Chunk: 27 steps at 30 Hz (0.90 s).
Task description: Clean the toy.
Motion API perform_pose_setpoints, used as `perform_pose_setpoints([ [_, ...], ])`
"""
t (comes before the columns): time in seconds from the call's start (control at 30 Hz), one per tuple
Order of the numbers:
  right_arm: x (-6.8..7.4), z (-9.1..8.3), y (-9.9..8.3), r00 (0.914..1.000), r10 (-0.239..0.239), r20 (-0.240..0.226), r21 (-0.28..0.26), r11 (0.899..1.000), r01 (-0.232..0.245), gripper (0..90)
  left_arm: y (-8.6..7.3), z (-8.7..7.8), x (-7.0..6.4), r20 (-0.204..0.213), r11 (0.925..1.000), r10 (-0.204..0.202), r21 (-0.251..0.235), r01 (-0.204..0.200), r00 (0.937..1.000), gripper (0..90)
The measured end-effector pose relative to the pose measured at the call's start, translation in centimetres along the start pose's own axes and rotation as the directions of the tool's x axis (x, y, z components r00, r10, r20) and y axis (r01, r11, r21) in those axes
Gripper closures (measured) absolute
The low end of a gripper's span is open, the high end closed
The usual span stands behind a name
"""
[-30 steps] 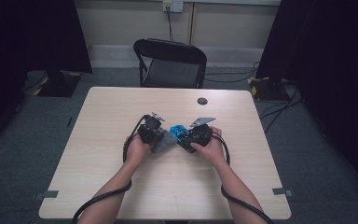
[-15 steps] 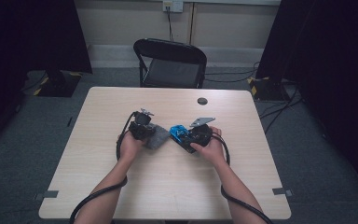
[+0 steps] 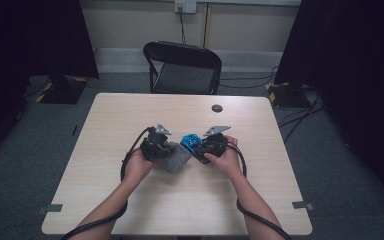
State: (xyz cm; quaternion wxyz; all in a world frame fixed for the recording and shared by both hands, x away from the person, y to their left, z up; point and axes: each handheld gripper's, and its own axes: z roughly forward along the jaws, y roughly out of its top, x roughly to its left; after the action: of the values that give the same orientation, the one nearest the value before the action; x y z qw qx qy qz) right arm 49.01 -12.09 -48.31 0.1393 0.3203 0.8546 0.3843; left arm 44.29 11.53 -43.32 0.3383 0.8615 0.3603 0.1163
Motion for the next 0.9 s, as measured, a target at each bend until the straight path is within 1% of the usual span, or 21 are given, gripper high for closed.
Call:
perform_pose_setpoints([
  [0.07, 0.0, 0.0, 0.0, 1.0, 0.005, -0.001, 0.001, 1.0, -0.005, 41.8, -0.3, 0.3, -1.0, 0.019, 0.9995, 0.023, 0.02, -0.024, 0.9995, 83.5],
  [0.1, 0.0, 0.0, 0.0, 1.0, 0.005, -0.001, 0.002, 1.0, -0.005, 41.8, -0.5, 0.6, -1.6, 0.02, 0.9991, 0.037, 0.018, -0.037, 0.9991, 83.5],
  [0.13, 0.0, 0.0, 0.0, 1.0, 0.003, 0.0, 0.003, 1.0, -0.003, 41.7, -0.6, 0.8, -2.0, 0.023, 0.9986, 0.047, 0.024, -0.047, 0.9987, 83.5],
  [0.2, 0.0, 0.0, 0.1, 1.0, 0.002, 0.002, 0.005, 1.0, -0.002, 41.8, -0.8, 1.4, -2.8, 0.045, 0.9983, 0.05, 0.027, -0.051, 0.9977, 83.5],
  [0.23, 0.0, 0.0, 0.1, 1.0, 0.002, 0.001, 0.005, 1.0, -0.002, 41.8, -0.9, 1.7, -3.2, 0.049, 0.9979, 0.057, 0.028, -0.059, 0.9972, 83.5],
  [0.27, 0.0, 0.0, 0.1, 1.0, 0.003, 0.001, 0.004, 1.0, -0.003, 41.8, -0.9, 2.1, -3.5, 0.069, 0.9978, 0.052, 0.037, -0.055, 0.9963, 83.5],
  [0.3, 0.0, 0.0, 0.1, 1.0, 0.002, 0.002, 0.004, 1.0, -0.002, 41.8, -0.9, 2.5, -4.0, 0.07, 0.9972, 0.059, 0.042, -0.062, 0.9958, 83.5],
  [0.33, 0.0, 0.0, 0.1, 1.0, 0.002, 0.002, 0.004, 1.0, -0.002, 41.8, -0.9, 2.7, -4.2, 0.083, 0.9969, 0.059, 0.046, -0.063, 0.9948, 83.5],
  [0.43, 0.0, 0.0, 0.0, 1.0, 0.0, 0.001, 0.005, 1.0, 0.0, 41.8, -0.7, 3.6, -5.1, 0.09, 0.9951, 0.076, 0.056, -0.082, 0.993, 83.5],
  [0.5, 0.0, 0.0, 0.0, 1.0, 0.001, 0.002, 0.004, 1.0, -0.001, 41.8, -0.4, 4.0, -5.4, 0.093, 0.9948, 0.078, 0.057, -0.084, 0.9926, 83.5],
  [0.57, 0.0, 0.0, 0.0, 1.0, 0.0, 0.002, 0.004, 1.0, 0.0, 41.8, -0.2, 4.3, -5.6, 0.087, 0.9944, 0.083, 0.058, -0.088, 0.9927, 83.5],
  [0.6, 0.0, 0.0, 0.0, 1.0, 0.0, 0.001, 0.004, 1.0, 0.0, 41.8, -0.1, 4.4, -5.6, 0.088, 0.9949, 0.077, 0.058, -0.083, 0.9931, 83.4],
  [0.9, 0.0, -0.1, -0.1, 1.0, 0.001, -0.001, 0.001, 1.0, -0.001, 41.9, 0.3, 5.1, -5.5, 0.089, 0.9956, 0.067, 0.06, -0.072, 0.9938, 83.5],
])
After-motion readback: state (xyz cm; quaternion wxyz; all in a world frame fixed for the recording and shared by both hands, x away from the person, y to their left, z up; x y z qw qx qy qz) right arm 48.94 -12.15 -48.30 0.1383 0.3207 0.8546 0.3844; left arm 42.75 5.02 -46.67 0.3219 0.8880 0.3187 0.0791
